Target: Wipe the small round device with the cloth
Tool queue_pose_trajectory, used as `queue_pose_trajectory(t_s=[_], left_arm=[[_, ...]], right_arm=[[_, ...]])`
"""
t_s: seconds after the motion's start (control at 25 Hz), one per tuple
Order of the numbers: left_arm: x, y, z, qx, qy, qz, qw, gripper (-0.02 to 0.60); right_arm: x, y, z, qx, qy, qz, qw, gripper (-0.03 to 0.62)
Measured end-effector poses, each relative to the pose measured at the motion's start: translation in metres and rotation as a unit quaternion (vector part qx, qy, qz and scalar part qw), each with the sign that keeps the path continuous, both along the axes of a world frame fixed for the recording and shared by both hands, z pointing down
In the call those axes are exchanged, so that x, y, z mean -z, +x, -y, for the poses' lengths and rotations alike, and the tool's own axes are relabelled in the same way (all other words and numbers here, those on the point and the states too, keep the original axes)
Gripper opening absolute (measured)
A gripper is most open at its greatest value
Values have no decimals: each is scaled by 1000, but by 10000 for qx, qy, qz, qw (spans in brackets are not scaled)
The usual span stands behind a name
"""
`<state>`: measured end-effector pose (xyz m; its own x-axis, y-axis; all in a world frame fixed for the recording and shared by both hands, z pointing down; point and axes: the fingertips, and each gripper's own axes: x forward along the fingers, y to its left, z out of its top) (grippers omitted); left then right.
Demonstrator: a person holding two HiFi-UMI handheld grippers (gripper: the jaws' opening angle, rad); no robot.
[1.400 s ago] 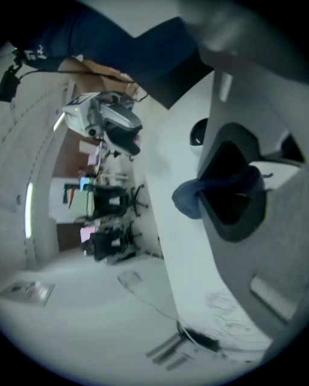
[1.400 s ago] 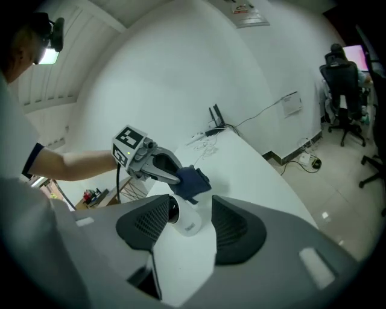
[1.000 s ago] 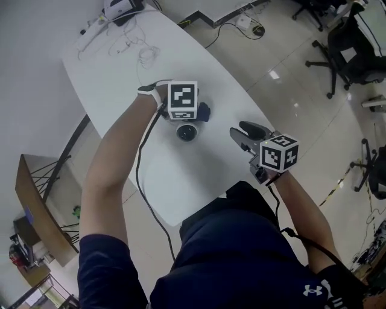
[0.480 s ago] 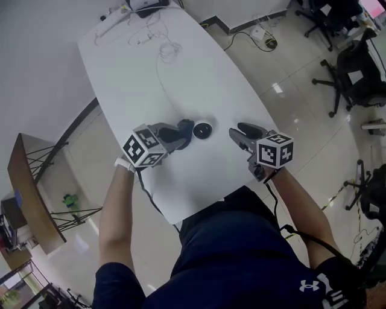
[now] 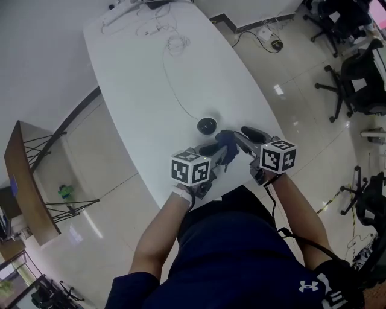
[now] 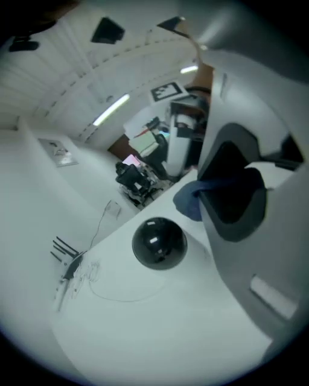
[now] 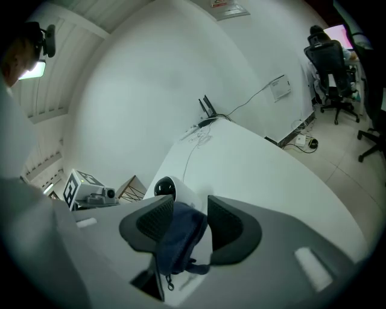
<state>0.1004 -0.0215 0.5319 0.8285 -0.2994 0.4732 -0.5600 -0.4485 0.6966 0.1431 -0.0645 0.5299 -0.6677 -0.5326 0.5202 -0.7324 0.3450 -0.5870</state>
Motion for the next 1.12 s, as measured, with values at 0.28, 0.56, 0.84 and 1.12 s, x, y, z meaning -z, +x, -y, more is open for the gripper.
queue_pose_trajectory(t_s=[0.28,0.56,0.84,1.12], left_arm=[[111,15,-19,-1319,603,-2326,9617,47],[162,6,-20,-1554,994,-3077,9334,46],[128,-2,-11,-907,874,-2530,9592,54],[91,-39,16,759,1314,-1523,9766,121]], right_arm=[[50,7,-27,873,-255,2648,9600,413],[115,-21,-72,2118,-269,4435,8705,437],[88,-36,-55,2347,-252,3389,9107,165],[68,-11,16,2348,302,1845,9539,115]])
